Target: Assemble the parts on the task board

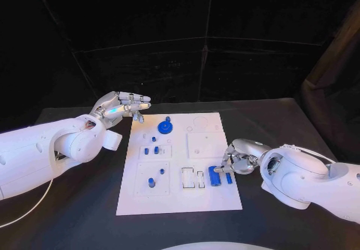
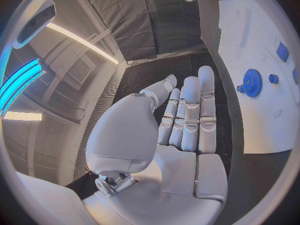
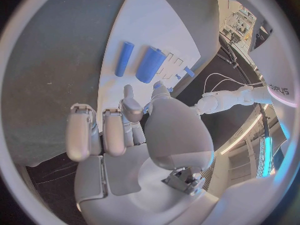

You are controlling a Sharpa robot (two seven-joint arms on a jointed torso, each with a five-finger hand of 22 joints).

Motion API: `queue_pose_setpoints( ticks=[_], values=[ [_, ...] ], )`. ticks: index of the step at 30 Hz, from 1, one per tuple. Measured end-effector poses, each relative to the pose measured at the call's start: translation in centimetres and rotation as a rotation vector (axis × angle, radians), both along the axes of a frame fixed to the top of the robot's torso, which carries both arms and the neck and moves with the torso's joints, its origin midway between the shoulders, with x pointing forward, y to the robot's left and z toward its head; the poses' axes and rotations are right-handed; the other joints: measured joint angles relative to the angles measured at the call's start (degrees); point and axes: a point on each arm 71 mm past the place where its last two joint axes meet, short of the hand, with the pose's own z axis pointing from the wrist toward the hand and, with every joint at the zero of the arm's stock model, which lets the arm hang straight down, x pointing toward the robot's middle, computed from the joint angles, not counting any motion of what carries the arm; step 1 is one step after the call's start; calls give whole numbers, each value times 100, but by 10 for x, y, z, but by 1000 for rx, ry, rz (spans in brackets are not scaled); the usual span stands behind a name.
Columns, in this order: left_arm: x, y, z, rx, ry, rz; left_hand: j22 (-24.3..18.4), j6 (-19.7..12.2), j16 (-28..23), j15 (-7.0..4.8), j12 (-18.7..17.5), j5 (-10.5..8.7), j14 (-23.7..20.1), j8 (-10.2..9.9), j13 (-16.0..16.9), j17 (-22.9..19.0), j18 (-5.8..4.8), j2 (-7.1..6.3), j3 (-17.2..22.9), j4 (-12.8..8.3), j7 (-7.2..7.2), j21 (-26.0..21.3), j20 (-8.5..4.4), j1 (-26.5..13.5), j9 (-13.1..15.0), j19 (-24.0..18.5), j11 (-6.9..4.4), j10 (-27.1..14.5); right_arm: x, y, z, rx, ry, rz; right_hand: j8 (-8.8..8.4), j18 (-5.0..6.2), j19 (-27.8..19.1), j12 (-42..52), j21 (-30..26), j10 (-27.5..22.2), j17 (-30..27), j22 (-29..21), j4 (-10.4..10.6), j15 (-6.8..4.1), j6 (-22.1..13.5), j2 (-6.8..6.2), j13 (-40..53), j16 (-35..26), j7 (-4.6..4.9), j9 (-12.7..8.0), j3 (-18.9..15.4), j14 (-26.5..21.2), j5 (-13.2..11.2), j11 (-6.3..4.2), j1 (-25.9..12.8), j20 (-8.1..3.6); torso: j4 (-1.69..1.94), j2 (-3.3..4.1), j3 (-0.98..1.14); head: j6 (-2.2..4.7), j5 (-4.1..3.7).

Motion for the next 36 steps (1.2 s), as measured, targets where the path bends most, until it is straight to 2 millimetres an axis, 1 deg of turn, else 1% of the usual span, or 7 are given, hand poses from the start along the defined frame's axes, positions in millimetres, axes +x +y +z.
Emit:
queue_pose_setpoints(
  ticks=[7, 18, 23, 25, 28, 33, 36],
  values=[
    [0, 1, 0, 0, 0, 0, 1, 0, 21, 0, 0, 0, 0, 0, 1, -7, 0, 0, 0, 0, 0, 0, 0, 0, 0, 0, 0, 0, -5, 9, -14, -32, 37, 28, 47, 0, 0, 0, 23, 0, 4, 0, 22, 0, -44, -53, 15, 0, -3, 49, -27, 0, 0, 0, -53, 0, -9, 1, -3, -29, 8],
    [-1, 2, 0, 1, 2, 1, 1, 0, 21, 0, 0, 0, 0, 0, 1, -7, 0, 0, 0, 0, 0, 0, 0, 0, 0, 0, 0, 0, -4, 24, -18, -43, 16, 67, 126, 1, 0, 0, 23, 0, 21, -1, 6, 1, -74, -75, 53, 16, 5, 102, -43, 0, 0, 0, -75, 0, -8, 2, -3, -46, 0],
    [-1, 2, -1, 2, 3, 1, 1, 0, 21, 0, 0, 0, 0, 0, 1, -7, 0, 0, 0, 0, 0, 0, 0, 0, 0, 0, 0, 0, -4, 30, -19, -40, 5, 79, 126, 1, 14, 0, 22, 0, 39, -1, 6, 1, -74, -50, 96, 28, 5, 111, -43, 0, 0, 0, -99, 15, -3, 2, -7, -46, 0],
    [-1, 2, -1, 2, 3, 2, 1, 0, 21, 0, 0, 0, 0, 0, 1, -7, 0, 0, 0, 0, 0, 0, 0, 0, 0, 0, 0, 0, -3, 31, -19, -40, 1, 81, 175, 1, 21, 23, 22, 0, 51, -1, 4, 1, -74, 12, 130, 28, 5, 120, -40, 0, 8, 1, -37, 22, -2, 2, -8, -46, 0],
    [-1, 2, -1, 2, 3, 2, 1, 0, 21, 0, 0, 0, 0, 0, 1, -7, 0, 0, 0, 0, 0, 0, 0, 0, 0, 0, 0, 0, -3, 32, -20, -36, -5, 81, 275, 1, 22, 48, 48, 0, 82, -1, -45, 1, -91, 144, 197, 50, -13, 219, 8, 0, 175, 1, 95, 20, -1, 2, -10, -54, 5],
    [-1, 3, -1, 2, 4, 2, -4, 0, 21, 0, 0, 0, 0, 0, 1, -6, 0, 0, 0, 0, 0, 0, 0, 0, 0, 0, 0, 0, -7, 33, -20, -15, -10, 70, 383, 0, 96, 200, 112, 41, 195, -1, -75, 1, -65, 271, 393, 115, -52, 287, 38, 0, 844, -40, 305, -32, 0, -1, -11, -58, 23],
    [-1, 3, -1, 2, 4, 3, -3, 0, 21, 0, 0, 0, 0, 0, 1, -6, 0, 0, 0, 0, 0, 0, 0, 0, 0, 0, 0, 0, -10, 31, -20, 9, -7, 54, 406, -92, 135, 246, 133, 62, 263, -1, -75, -24, -84, 319, 458, 161, -80, 308, 38, -17, 1099, -62, 396, -30, -2, -4, -10, -59, 27]
  ],
)
